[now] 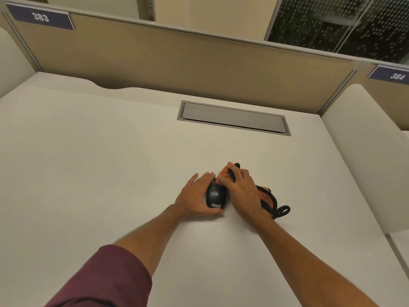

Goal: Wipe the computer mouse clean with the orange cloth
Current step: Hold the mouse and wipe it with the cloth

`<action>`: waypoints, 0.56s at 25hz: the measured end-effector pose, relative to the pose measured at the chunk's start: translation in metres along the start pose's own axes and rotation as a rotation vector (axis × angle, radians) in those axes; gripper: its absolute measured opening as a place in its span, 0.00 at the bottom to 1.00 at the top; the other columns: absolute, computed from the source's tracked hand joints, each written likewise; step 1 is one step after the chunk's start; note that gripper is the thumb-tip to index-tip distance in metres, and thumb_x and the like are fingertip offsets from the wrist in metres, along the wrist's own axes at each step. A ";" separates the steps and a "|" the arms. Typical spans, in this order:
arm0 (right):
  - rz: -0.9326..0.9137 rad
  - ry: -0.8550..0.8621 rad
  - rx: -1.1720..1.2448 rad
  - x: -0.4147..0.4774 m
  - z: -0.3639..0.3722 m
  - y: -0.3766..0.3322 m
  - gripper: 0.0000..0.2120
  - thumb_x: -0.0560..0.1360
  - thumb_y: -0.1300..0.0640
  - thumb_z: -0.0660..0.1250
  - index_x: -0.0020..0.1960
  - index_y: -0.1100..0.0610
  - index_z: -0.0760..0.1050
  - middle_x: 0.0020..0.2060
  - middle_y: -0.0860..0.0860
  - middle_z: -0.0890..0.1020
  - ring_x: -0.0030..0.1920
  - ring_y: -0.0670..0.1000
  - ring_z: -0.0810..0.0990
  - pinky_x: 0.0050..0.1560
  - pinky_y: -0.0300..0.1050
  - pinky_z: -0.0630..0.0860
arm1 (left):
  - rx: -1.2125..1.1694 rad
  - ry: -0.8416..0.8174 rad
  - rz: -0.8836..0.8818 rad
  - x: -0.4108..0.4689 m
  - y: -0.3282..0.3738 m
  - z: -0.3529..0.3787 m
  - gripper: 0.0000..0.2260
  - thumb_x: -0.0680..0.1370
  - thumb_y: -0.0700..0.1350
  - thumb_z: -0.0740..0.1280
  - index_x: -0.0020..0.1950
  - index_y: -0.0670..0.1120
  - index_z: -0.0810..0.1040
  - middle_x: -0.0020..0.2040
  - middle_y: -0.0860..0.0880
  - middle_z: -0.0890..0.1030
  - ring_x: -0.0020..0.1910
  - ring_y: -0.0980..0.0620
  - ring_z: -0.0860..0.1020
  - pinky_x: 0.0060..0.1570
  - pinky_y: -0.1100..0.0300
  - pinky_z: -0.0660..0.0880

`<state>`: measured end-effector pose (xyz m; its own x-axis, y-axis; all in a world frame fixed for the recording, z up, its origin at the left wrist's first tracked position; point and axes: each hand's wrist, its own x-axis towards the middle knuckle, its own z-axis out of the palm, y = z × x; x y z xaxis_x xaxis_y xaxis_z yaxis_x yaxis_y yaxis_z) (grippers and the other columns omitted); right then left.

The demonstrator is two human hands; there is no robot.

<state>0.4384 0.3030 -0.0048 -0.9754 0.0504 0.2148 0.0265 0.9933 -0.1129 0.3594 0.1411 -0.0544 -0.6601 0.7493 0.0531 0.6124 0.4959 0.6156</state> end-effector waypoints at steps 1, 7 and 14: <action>0.018 -0.031 -0.032 0.006 -0.001 -0.003 0.17 0.74 0.53 0.70 0.62 0.46 0.74 0.71 0.56 0.67 0.64 0.59 0.68 0.60 0.51 0.74 | 0.002 0.001 -0.003 0.000 0.000 0.000 0.49 0.63 0.74 0.68 0.77 0.52 0.57 0.76 0.53 0.64 0.77 0.55 0.58 0.78 0.50 0.48; 0.062 -0.075 -0.062 0.012 -0.002 -0.008 0.18 0.75 0.53 0.68 0.65 0.48 0.72 0.71 0.56 0.65 0.65 0.60 0.66 0.62 0.51 0.72 | -0.004 0.002 -0.008 0.000 0.000 0.000 0.49 0.63 0.74 0.68 0.77 0.52 0.57 0.76 0.53 0.64 0.77 0.55 0.57 0.78 0.51 0.47; 0.000 0.080 -0.013 -0.026 0.001 -0.010 0.23 0.65 0.57 0.78 0.59 0.50 0.77 0.64 0.58 0.75 0.59 0.62 0.74 0.50 0.52 0.80 | -0.020 0.003 -0.006 0.000 0.000 0.000 0.48 0.64 0.73 0.68 0.76 0.51 0.58 0.76 0.52 0.65 0.77 0.54 0.58 0.78 0.51 0.47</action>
<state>0.4630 0.2914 -0.0098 -0.9547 0.0578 0.2919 0.0296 0.9945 -0.1002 0.3593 0.1414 -0.0541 -0.6653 0.7448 0.0516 0.5993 0.4915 0.6319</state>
